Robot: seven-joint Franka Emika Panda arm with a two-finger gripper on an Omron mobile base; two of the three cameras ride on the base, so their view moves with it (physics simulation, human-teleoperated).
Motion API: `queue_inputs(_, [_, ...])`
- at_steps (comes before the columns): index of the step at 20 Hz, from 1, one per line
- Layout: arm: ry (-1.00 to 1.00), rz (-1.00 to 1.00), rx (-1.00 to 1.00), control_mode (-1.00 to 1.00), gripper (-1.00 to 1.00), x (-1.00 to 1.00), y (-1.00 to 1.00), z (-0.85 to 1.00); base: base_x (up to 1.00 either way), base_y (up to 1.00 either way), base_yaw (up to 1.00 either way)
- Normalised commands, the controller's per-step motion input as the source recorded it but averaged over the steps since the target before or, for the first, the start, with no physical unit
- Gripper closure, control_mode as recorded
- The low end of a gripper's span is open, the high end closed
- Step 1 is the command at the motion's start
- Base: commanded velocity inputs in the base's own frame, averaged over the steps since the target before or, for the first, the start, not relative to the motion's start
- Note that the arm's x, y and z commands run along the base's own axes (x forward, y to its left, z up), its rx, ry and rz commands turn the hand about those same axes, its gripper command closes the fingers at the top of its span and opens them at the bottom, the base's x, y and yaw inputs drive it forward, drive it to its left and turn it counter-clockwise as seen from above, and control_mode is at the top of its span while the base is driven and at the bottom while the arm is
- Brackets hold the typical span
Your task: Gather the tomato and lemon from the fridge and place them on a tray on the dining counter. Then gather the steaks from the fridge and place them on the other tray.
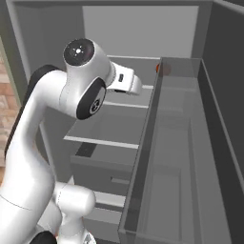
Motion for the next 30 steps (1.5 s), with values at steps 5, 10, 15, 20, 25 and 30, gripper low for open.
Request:
queue_inputs(5, [-0.02,0.0,-0.07,-1.0,-1.0,0.57,-0.42,0.06,0.0,0.0,0.0])
queue_inputs(10, [0.0,0.0,-0.06,-1.0,-1.0,0.6,-0.37,0.0,0.0,0.0,0.0])
queue_inputs(15, [0.0,0.0,-0.01,-1.0,-1.0,0.61,-0.3,0.0,0.0,0.0,0.0])
queue_inputs(20, [0.01,0.0,0.0,-1.0,-1.0,0.62,-0.18,0.0,0.0,0.0,0.0])
queue_inputs(25, [0.04,-0.01,0.0,-1.0,-1.0,0.62,-0.1,0.0,0.0,0.0,0.0])
queue_inputs(30, [0.06,-0.02,0.0,-1.0,-1.0,0.49,-0.16,0.0,0.0,0.0,0.0])
